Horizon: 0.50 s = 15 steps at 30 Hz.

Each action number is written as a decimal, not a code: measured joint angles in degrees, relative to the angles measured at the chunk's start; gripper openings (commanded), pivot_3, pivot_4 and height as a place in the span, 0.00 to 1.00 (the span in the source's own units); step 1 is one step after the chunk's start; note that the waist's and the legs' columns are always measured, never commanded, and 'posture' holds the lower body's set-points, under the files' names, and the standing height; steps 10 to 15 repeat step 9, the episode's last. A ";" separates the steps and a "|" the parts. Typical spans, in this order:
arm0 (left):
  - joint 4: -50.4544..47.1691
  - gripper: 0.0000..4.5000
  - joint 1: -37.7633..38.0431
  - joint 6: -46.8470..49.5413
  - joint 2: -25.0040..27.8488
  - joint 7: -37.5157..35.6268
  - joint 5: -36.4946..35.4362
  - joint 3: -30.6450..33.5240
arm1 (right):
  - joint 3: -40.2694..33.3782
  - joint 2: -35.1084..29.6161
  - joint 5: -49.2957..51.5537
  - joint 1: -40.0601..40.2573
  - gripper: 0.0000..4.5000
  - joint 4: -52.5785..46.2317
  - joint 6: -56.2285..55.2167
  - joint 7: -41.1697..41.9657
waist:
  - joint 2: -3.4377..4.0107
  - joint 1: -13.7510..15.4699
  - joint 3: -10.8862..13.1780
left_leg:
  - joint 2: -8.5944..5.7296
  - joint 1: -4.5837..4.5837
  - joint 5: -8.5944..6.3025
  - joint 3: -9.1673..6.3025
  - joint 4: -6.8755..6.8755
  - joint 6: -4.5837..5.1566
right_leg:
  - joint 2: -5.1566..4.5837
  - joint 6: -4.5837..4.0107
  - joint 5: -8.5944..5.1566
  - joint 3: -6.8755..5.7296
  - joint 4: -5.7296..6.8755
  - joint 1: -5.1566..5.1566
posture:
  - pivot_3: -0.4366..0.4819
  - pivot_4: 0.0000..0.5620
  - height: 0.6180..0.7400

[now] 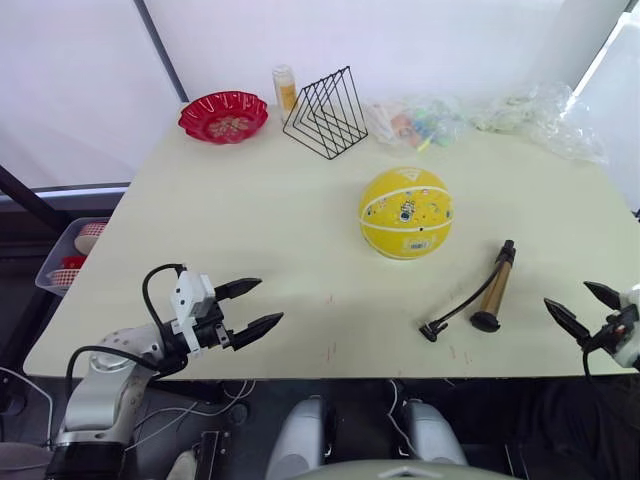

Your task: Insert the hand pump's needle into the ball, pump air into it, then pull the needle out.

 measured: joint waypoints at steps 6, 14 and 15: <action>3.03 1.00 -0.11 -2.43 -0.03 -0.31 1.58 0.01 | -0.05 -1.24 1.76 -1.28 0.99 3.81 -0.11 3.48 | 0.01 0.02 0.00 | 0.00 -0.01 0.00 0.00 -0.08 0.01 | 0.00 0.00 0.00 -0.02 -0.09 0.00 | 0.48 0.27 0.97; 3.44 1.00 -0.11 -2.98 -0.07 0.19 2.31 0.00 | -0.05 -1.65 1.99 -1.29 0.99 4.34 -0.13 4.44 | 0.01 0.02 0.00 | 0.00 -0.01 0.00 0.01 -0.20 0.01 | 0.00 -0.01 0.00 -0.02 -0.18 0.00 | 0.48 0.27 0.97; 3.44 1.00 -0.11 -2.98 -0.07 0.19 2.31 0.00 | -0.05 -1.65 1.99 -1.29 0.99 4.34 -0.13 4.44 | 0.01 0.02 0.00 | 0.00 -0.01 0.00 0.01 -0.20 0.01 | 0.00 -0.01 0.00 -0.02 -0.18 0.00 | 0.48 0.27 0.97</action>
